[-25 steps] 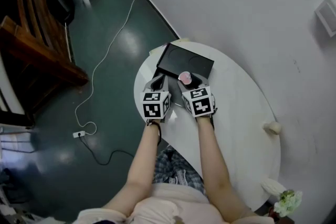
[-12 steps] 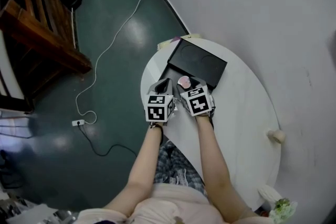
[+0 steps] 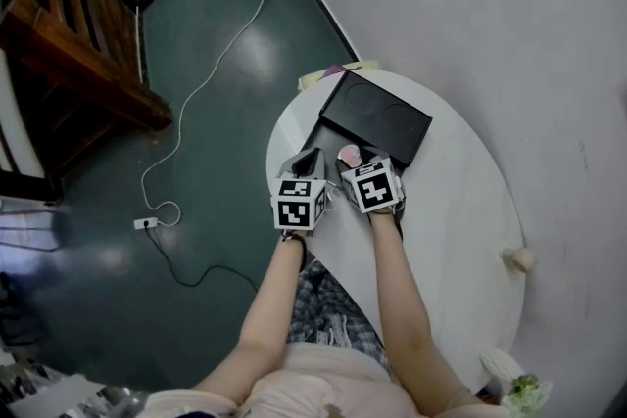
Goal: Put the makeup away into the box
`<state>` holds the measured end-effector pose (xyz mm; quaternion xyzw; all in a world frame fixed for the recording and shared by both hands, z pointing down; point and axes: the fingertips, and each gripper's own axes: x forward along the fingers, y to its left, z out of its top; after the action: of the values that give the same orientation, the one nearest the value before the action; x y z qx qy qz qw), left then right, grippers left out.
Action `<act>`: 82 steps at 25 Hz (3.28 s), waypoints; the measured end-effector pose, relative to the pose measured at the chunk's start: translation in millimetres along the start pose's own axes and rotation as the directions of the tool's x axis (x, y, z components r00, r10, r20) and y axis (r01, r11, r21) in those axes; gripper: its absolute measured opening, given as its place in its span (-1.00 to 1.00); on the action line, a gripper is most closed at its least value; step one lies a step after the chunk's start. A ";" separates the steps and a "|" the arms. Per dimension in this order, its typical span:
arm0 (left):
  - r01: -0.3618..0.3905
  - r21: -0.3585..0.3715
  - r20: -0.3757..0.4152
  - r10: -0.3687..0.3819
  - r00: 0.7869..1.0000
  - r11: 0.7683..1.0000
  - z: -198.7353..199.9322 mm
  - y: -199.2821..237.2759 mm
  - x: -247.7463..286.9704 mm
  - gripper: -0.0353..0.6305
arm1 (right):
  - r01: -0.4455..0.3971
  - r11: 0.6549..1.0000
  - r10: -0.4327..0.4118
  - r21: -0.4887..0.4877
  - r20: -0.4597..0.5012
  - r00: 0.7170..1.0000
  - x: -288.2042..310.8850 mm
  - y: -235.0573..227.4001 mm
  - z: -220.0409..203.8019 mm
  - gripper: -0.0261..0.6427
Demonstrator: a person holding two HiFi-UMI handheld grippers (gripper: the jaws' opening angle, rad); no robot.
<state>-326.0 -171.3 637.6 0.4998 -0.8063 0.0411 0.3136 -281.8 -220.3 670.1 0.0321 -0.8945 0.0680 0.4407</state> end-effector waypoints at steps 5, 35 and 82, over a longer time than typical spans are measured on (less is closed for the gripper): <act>-0.003 -0.007 -0.002 0.003 1.000 1.000 -0.2 4.3 -1.5 -0.82 | -0.036 0.999 0.036 0.017 0.031 0.999 -4.2 7.9 5.8 0.11; 0.176 0.188 0.109 -0.199 0.974 0.966 83.6 -92.2 -39.5 -0.82 | 0.218 0.913 -0.382 0.345 0.535 0.754 -231.4 -92.8 17.8 -0.83; 0.625 0.497 -0.002 -0.719 0.695 0.602 80.4 -382.6 -81.5 -0.82 | 0.615 0.254 -0.967 0.747 0.187 0.172 -551.2 -110.1 -272.6 -0.88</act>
<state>-20.4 -328.4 434.1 0.8276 -0.5499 0.0597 0.0956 280.8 -289.6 407.6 0.6546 -0.7537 0.0321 0.0477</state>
